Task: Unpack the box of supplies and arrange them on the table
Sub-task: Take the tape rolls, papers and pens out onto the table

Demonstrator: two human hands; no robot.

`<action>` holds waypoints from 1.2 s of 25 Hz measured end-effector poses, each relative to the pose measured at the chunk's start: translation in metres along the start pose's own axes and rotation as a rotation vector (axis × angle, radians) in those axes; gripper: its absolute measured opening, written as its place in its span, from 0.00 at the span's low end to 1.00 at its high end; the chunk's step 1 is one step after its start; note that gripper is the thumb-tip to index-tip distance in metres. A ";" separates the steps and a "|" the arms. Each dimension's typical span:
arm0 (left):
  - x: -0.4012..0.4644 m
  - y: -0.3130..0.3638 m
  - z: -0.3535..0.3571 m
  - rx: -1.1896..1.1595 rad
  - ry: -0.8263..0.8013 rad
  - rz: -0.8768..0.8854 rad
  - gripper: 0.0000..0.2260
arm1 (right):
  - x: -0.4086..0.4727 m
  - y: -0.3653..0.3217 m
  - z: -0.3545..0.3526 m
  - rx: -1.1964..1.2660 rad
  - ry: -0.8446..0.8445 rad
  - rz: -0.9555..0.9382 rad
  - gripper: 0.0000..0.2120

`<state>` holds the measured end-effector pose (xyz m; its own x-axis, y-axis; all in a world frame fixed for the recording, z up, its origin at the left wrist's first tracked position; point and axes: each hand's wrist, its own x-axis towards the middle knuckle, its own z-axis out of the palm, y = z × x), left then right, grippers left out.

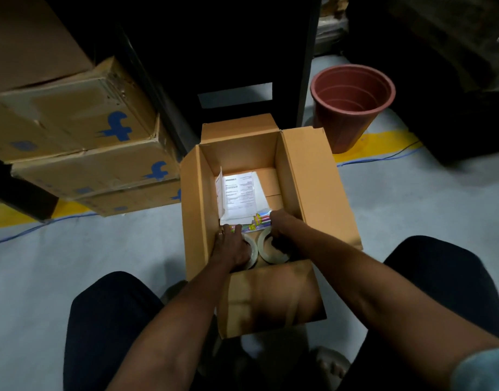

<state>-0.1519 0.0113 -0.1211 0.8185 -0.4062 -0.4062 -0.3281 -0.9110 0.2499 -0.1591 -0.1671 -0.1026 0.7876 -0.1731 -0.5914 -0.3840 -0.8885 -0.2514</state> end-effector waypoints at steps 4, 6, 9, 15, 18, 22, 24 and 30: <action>0.012 -0.003 -0.001 -0.020 -0.035 -0.037 0.26 | 0.012 0.006 0.019 -0.131 0.012 -0.017 0.20; 0.018 -0.005 -0.002 -0.055 -0.047 -0.051 0.25 | 0.016 0.009 0.025 -0.115 0.034 0.011 0.21; 0.021 -0.009 0.005 -0.054 -0.055 -0.024 0.24 | 0.019 0.011 0.033 -0.075 0.037 0.000 0.26; 0.032 -0.011 0.011 0.232 -0.041 0.088 0.19 | 0.020 0.013 0.039 -0.086 0.054 -0.047 0.18; 0.042 -0.013 0.011 0.373 -0.043 0.104 0.16 | 0.024 0.015 0.041 -0.135 0.067 -0.080 0.17; 0.043 -0.010 0.012 0.429 -0.026 0.096 0.13 | 0.021 0.010 0.034 -0.208 0.104 -0.103 0.16; 0.044 -0.009 0.009 0.427 -0.013 0.097 0.15 | 0.016 0.007 0.023 -0.202 0.143 -0.118 0.17; 0.042 -0.001 -0.008 0.426 -0.046 0.069 0.16 | 0.010 -0.004 -0.023 -0.114 0.134 -0.191 0.34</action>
<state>-0.1137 -0.0040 -0.1317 0.7692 -0.4609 -0.4427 -0.5543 -0.8259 -0.1033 -0.1380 -0.1748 -0.0900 0.9004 -0.0458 -0.4327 -0.1714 -0.9514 -0.2560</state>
